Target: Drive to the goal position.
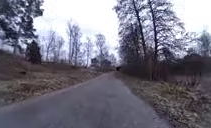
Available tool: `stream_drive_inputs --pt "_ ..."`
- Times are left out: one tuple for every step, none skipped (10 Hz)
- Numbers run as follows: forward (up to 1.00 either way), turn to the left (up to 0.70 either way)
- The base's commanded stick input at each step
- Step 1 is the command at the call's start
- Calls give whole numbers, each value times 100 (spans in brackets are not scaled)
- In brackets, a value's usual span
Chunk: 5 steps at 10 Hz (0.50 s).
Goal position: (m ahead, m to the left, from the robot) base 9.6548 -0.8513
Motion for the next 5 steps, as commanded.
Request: stream_drive_inputs --pt "70 0" --pt "70 0" --pt "70 0" --pt "70 0" --pt "70 0"
